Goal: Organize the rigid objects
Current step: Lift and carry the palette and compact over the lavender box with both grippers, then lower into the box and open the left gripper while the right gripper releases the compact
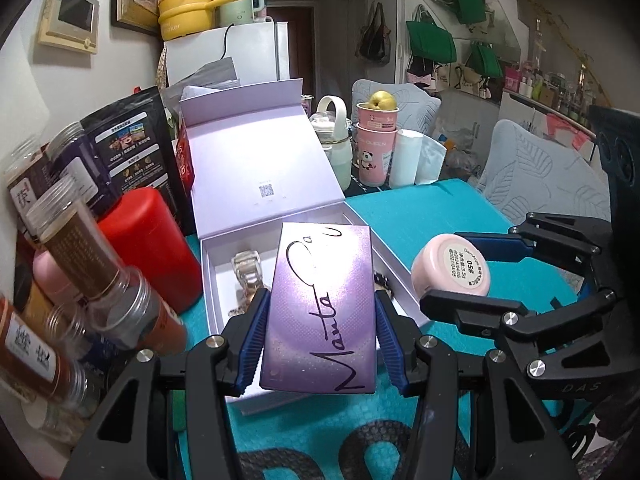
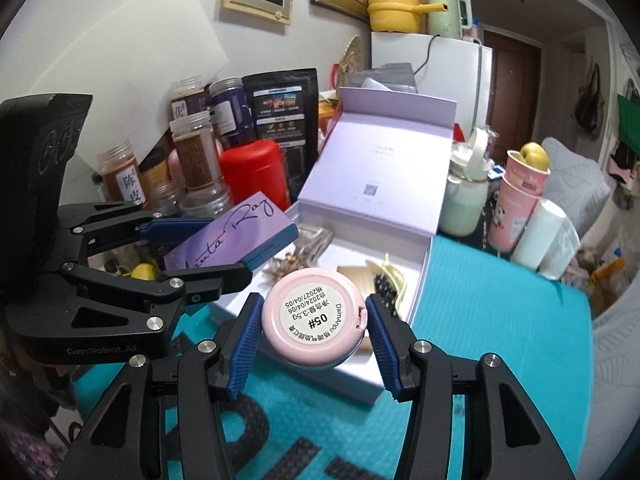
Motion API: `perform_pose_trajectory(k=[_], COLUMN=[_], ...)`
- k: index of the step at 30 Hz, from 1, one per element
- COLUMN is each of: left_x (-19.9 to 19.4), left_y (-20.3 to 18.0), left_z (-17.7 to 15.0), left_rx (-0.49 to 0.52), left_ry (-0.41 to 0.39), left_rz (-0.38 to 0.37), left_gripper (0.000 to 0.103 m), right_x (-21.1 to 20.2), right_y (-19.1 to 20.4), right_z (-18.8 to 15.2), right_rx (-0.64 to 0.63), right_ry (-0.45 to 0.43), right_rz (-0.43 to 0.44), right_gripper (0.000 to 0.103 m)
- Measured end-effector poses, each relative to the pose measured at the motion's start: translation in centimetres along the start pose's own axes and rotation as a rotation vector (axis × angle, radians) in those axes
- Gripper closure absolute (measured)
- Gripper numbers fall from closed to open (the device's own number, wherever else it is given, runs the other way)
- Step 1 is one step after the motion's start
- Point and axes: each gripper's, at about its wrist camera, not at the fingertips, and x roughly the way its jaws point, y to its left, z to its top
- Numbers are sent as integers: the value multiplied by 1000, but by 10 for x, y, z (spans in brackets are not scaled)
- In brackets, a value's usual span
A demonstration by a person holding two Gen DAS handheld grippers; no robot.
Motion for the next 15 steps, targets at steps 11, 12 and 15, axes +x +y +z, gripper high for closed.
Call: perform_pose_trajectory(k=[11, 12, 15], left_x=[29, 32, 43], left_y=[22, 24, 29], left_z=[39, 43, 51], left_rx=[11, 12, 9], left_ry=[-24, -25, -12], left_rz=[31, 32, 45], left_gripper=[52, 52, 52], right_x=[23, 25, 35], right_y=[-26, -28, -35], right_z=[41, 44, 53], right_rx=[-14, -15, -9], right_ry=[-29, -29, -23], right_rz=[-9, -11, -14], right_gripper=[52, 52, 52])
